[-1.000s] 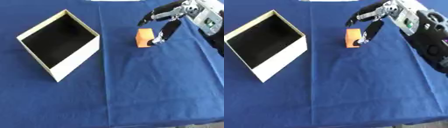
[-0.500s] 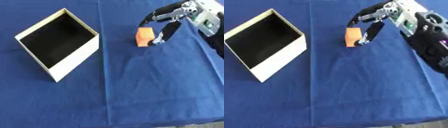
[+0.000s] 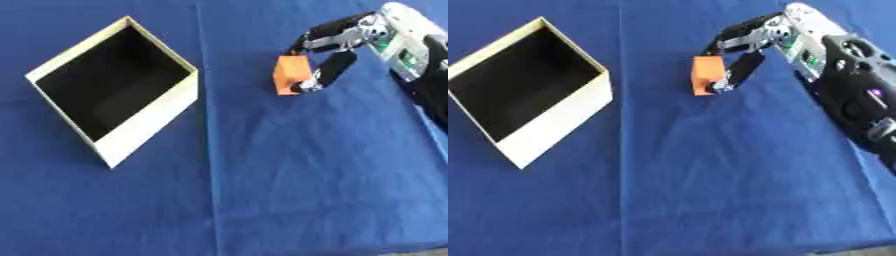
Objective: Pick up objects on the table and place them in the box.
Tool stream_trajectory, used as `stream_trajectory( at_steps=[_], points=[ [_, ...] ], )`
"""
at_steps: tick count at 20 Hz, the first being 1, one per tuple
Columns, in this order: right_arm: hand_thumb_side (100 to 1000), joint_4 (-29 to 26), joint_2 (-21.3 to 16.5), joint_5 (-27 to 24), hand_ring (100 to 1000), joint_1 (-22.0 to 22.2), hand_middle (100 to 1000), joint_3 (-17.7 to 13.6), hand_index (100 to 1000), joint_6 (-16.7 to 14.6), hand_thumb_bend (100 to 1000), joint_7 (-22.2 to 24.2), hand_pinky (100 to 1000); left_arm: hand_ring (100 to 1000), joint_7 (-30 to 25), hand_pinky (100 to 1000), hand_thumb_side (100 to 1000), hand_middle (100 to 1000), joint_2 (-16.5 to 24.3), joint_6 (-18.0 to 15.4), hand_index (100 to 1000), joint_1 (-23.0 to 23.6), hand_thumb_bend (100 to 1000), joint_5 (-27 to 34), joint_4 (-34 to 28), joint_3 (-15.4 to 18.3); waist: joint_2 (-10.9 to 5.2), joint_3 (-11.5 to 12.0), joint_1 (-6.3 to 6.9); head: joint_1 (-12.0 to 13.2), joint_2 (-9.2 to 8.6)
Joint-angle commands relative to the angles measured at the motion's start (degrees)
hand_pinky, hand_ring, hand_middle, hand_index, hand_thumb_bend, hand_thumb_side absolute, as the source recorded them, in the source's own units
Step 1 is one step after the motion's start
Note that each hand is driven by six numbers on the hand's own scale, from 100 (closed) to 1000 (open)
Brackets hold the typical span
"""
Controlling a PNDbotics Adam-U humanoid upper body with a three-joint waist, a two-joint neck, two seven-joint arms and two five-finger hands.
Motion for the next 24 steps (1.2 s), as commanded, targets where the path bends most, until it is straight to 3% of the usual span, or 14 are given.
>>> stream_trajectory(
  at_steps=[1, 5, 6, 9, 20, 24],
  points=[
    [597, -1.0, -1.1, -1.1, 824, -1.3, 502, -1.4, 668, 1.0, 118, -2.7, 824, 540, -0.3, 410, 662, 618, 0.4, 0.1, 687, -0.3, 100, 0.1, -1.1, 0.1, -1.05, 0.0, 0.19, -0.1, -0.58],
    [387, -3.0, -1.6, -2.3, 787, -1.6, 487, -0.9, 638, 3.0, 100, -6.2, 792, 541, -0.5, 410, 655, 619, 0.4, 0.1, 688, -0.2, 100, 0.1, -1.1, 0.1, -1.25, -0.1, 0.18, 0.0, -0.53],
    [244, -3.7, -1.8, -2.8, 777, -1.8, 480, -0.8, 632, 3.6, 100, -6.7, 785, 542, -0.6, 411, 654, 619, 0.4, 0.1, 687, -0.2, 100, 0.0, -1.1, 0.2, -1.34, -0.2, 0.16, 0.0, -0.51],
    [100, -6.3, -2.4, -4.7, 761, -2.5, 472, -0.6, 628, 5.6, 100, -6.8, 771, 543, -0.7, 412, 657, 620, 0.4, 0.2, 687, -0.2, 100, 0.1, -1.1, 0.2, -1.67, -0.3, 0.05, 0.1, -0.4],
    [100, -15.4, -2.7, -9.5, 727, -6.6, 471, 0.0, 632, 11.6, 100, -3.2, 741, 545, -0.5, 414, 658, 621, 0.7, 0.2, 688, 0.0, 100, 0.2, -1.1, 0.4, -2.69, -0.7, -0.29, 0.2, -0.04],
    [100, -17.5, 0.9, -11.3, 686, -10.3, 474, 0.9, 641, 11.9, 100, -1.7, 705, 547, -0.9, 416, 657, 622, 0.6, 0.3, 688, 0.0, 100, 0.5, -1.1, 0.1, -3.39, 0.1, -0.51, -1.3, 0.28]
  ],
)
